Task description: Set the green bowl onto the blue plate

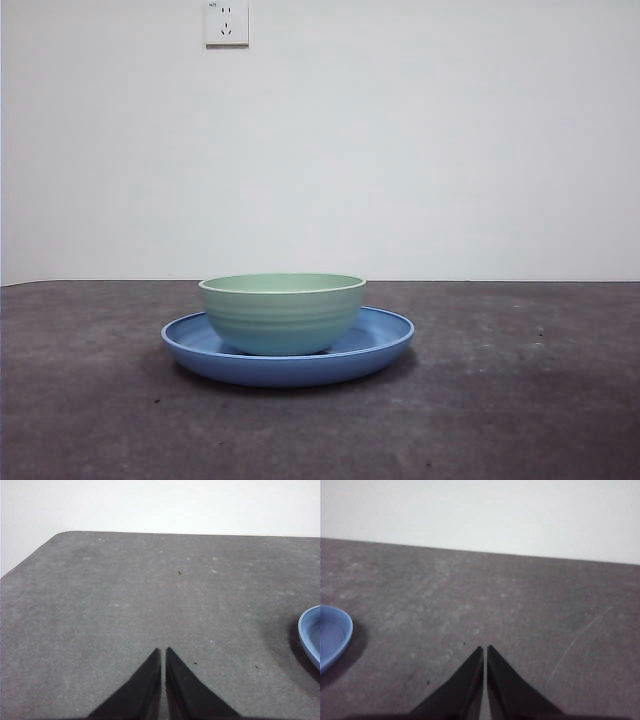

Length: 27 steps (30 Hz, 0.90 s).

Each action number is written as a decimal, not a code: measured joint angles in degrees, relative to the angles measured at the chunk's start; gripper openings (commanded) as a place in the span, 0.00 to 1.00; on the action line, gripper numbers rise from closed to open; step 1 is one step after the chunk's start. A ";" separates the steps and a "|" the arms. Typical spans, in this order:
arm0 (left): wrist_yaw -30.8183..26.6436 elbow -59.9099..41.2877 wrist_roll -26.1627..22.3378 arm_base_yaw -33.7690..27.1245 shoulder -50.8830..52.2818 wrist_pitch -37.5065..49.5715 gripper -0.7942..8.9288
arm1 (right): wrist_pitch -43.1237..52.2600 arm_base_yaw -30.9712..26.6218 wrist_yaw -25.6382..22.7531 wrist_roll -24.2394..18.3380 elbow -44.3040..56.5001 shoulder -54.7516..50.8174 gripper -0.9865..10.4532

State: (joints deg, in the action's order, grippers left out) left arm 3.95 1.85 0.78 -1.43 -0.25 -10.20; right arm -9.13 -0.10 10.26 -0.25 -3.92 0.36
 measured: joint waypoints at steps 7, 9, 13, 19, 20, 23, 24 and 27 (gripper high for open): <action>0.00 0.00 0.00 0.00 0.00 0.02 0.10 | -0.28 0.00 -0.07 0.66 2.89 0.04 0.09; 0.00 0.00 0.00 0.00 0.00 0.00 0.10 | -0.31 0.00 -0.02 0.72 2.89 -0.02 0.09; 0.00 0.00 0.00 0.00 0.00 0.02 0.10 | -0.26 0.00 0.02 0.74 2.89 0.00 0.09; 0.00 0.00 0.00 0.00 0.00 0.00 0.10 | -0.15 0.00 0.07 0.74 2.91 0.00 0.09; 0.00 0.00 0.00 0.00 0.00 0.02 0.10 | -0.15 0.00 0.07 0.74 2.91 0.00 0.09; 0.00 0.00 0.00 0.00 0.00 0.00 0.10 | -0.15 0.00 0.07 0.74 2.91 0.00 0.09; 0.00 0.00 0.00 0.00 0.00 0.02 0.10 | -0.15 0.00 0.07 0.74 2.91 0.00 0.09; 0.00 0.00 0.00 0.00 0.00 0.00 0.10 | -0.15 0.00 0.07 0.74 2.91 0.00 0.09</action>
State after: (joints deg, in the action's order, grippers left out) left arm 3.95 1.85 0.78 -1.43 -0.25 -10.20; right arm -9.28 -0.10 10.33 0.49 -1.02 0.36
